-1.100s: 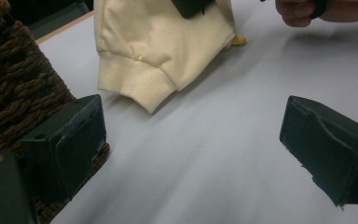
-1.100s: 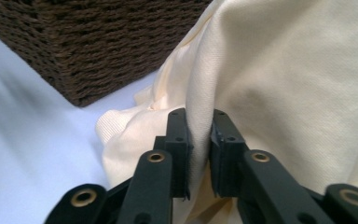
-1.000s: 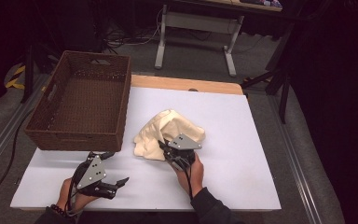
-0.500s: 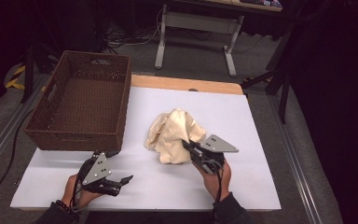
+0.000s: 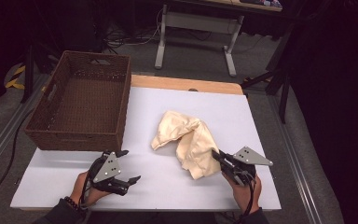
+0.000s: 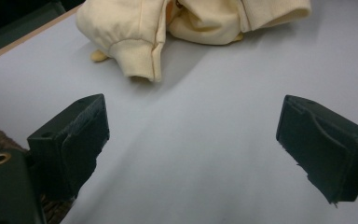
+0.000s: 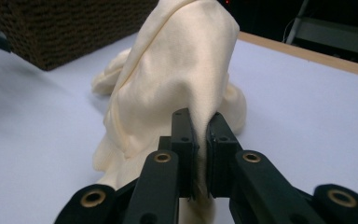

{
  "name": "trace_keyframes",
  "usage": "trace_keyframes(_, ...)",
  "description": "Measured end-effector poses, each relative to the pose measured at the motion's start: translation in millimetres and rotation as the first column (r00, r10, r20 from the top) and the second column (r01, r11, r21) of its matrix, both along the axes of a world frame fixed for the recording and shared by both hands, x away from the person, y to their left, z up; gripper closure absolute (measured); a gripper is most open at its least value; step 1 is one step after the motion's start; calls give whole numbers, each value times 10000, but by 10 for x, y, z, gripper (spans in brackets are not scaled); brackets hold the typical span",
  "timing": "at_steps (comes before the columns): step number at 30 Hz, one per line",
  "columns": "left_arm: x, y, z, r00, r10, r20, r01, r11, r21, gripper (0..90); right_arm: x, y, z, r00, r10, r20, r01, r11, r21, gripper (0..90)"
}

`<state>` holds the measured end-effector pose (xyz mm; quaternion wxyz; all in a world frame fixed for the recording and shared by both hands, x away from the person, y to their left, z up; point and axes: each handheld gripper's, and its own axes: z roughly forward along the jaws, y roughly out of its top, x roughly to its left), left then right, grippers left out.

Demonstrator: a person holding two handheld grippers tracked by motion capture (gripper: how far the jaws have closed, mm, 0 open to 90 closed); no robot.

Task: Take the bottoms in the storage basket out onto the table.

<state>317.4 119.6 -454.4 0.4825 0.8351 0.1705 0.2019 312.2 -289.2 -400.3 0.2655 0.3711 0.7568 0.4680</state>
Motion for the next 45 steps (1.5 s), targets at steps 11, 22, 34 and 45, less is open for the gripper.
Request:
trace_keyframes(11, 232, -417, 114, 9997, 145, 195, -144, 9999, -62, 133, -14, -131, -133, 9996, -171, -216, 159, 9985, -514, 840)
trace_keyframes(22, 532, -896, 62, 9991, 417, 40, -418, 9983, 404, 199, -1, -151, -136, 9999, -108, -41, 107, 9991, -409, 840)
trace_keyframes(34, 793, -999, 31, 9969, 702, -362, -652, 9901, 1247, 731, -23, -189, -81, 9994, -171, 296, 178, 9996, -209, 840)
trace_keyframes(45, 802, -1012, 35, 9962, 844, -206, -811, 9884, 1281, 487, -37, -200, -72, 9991, -80, 427, 83, 9999, -75, 812)
